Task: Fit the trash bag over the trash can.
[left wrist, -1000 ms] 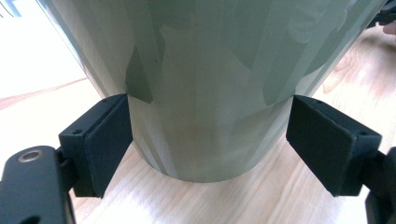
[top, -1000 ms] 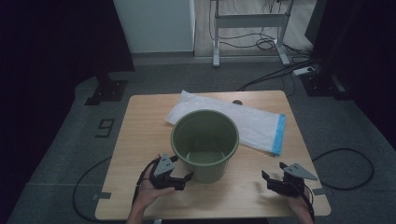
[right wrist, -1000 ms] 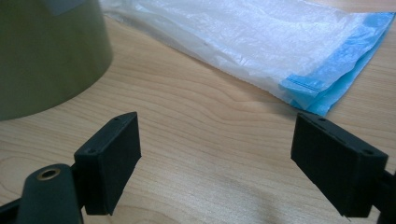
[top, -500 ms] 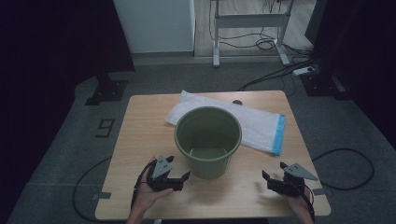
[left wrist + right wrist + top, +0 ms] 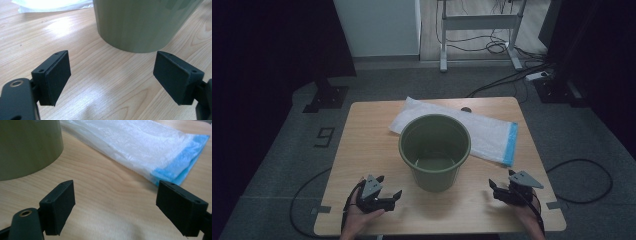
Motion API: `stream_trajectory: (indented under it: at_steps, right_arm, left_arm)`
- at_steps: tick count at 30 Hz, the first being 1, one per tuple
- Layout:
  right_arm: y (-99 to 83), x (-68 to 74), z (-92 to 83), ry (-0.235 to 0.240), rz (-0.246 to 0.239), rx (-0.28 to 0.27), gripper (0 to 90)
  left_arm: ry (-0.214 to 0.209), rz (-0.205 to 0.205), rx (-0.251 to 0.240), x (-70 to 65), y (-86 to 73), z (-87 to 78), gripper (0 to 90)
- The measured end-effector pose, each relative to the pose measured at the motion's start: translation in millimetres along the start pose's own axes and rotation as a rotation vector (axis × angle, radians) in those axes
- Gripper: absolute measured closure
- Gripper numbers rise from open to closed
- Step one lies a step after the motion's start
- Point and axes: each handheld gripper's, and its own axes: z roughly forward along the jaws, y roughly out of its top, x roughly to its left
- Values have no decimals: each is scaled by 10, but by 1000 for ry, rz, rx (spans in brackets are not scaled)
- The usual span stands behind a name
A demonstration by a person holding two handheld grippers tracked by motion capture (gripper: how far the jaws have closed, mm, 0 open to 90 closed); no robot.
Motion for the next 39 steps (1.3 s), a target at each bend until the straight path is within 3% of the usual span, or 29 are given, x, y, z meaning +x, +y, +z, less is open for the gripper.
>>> stream_trajectory:
  at_steps: [7,14,22,24,27,30,34,37,39]
  right_arm:
    - [179,18,170,8,-22,-3,158]
    - [425,-13,666,21,-82,88,174]
    - [634,15,1160,36,-117,137,274]
    - [648,31,1192,40,-120,143,281]
    - [652,45,1274,56,-96,132,340]
    - [618,29,1343,53,-60,157,400]
    - [596,27,1361,32,-74,178,623]
    - [596,9,1343,46,-64,191,800]
    - [599,-12,1309,28,-76,215,876]
  left_arm:
    - [20,-16,16,70,-83,-31,144]
    - [31,-38,29,149,-159,-42,144]
    - [4,-63,58,275,-238,57,147]
    - [7,-58,64,293,-243,68,147]
    - [-2,-84,49,338,-245,52,147]
    - [5,-90,52,367,-257,37,149]
    - [9,-93,51,369,-264,13,148]
    - [27,-81,59,375,-272,-16,148]
    - [33,-98,55,404,-298,-44,148]
